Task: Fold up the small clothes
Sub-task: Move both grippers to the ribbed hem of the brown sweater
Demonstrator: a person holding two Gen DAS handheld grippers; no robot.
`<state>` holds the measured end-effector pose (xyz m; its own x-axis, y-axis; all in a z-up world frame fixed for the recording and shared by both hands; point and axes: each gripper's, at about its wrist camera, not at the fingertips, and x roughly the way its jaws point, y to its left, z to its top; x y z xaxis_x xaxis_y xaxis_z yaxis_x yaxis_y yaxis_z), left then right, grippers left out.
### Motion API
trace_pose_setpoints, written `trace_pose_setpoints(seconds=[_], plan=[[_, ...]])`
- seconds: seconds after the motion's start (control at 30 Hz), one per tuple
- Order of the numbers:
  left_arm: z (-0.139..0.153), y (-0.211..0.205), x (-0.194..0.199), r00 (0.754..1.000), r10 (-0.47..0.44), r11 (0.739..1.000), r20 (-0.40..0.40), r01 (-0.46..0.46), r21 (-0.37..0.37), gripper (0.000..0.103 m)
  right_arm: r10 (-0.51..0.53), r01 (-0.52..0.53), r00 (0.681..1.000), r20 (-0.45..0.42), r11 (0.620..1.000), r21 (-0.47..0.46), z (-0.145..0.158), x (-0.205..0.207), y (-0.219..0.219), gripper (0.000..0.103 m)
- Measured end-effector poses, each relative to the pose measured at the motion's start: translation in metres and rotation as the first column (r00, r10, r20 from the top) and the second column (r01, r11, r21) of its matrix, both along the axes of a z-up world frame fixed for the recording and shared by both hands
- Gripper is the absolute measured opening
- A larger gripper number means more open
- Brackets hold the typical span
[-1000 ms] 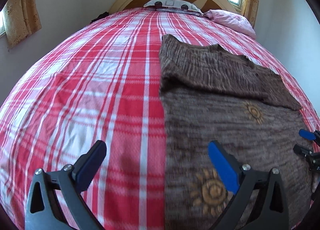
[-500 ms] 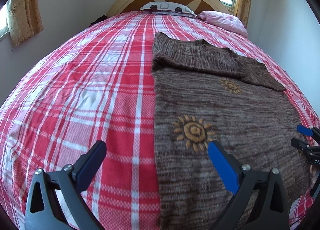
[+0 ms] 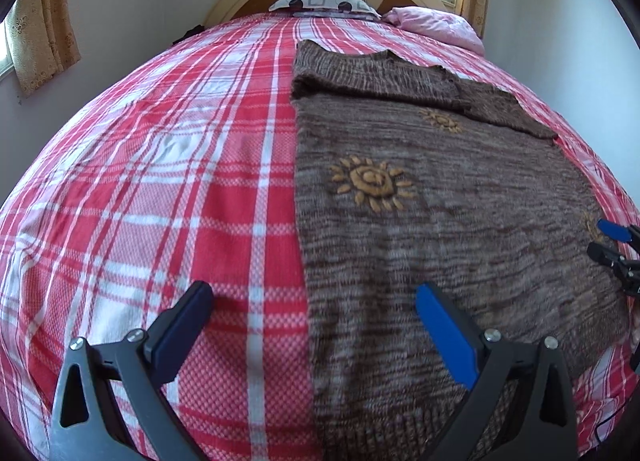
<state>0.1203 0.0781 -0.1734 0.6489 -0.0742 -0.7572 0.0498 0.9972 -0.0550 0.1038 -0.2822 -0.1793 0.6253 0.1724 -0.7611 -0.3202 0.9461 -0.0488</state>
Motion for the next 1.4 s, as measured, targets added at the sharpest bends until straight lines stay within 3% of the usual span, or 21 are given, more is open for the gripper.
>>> trace_pose_setpoints(seconds=[0.63, 0.7, 0.87, 1.03, 1.13, 1.27, 1.4], plan=[[-0.002, -0.003, -0.041, 1.000, 0.003, 1.000, 0.015, -0.003, -0.001, 0.102, 0.000, 0.000, 1.000, -0.001, 1.000, -0.014, -0.003, -0.032, -0.005, 0.077], [-0.001, -0.005, -0.047, 1.000, -0.002, 1.000, 0.015, 0.002, -0.004, 0.099, -0.003, 0.003, 1.000, -0.006, 1.000, -0.006, -0.002, -0.038, -0.009, 0.077], [0.003, -0.012, -0.061, 0.999, -0.037, 0.999, 0.014, 0.038, -0.014, 0.079, -0.024, 0.025, 0.999, -0.031, 0.999, 0.034, -0.001, -0.056, -0.023, 0.077], [0.004, -0.019, -0.072, 0.998, -0.057, 0.998, 0.015, 0.058, -0.022, 0.067, -0.040, 0.043, 0.997, -0.067, 0.997, 0.056, 0.000, -0.079, -0.039, 0.077], [0.003, -0.020, -0.076, 0.998, -0.059, 0.998, 0.012, 0.060, -0.027, 0.067, -0.044, 0.049, 0.996, -0.081, 0.997, 0.065, -0.001, -0.090, -0.047, 0.077], [0.004, -0.017, -0.079, 0.999, -0.050, 0.997, 0.004, 0.050, -0.061, 0.067, -0.051, 0.066, 0.993, -0.107, 0.988, 0.143, -0.003, -0.095, -0.060, 0.077], [0.005, -0.012, -0.084, 0.999, -0.041, 0.996, -0.006, 0.040, -0.078, 0.069, -0.084, 0.106, 0.989, -0.122, 0.977, 0.185, -0.002, -0.097, -0.072, 0.068]])
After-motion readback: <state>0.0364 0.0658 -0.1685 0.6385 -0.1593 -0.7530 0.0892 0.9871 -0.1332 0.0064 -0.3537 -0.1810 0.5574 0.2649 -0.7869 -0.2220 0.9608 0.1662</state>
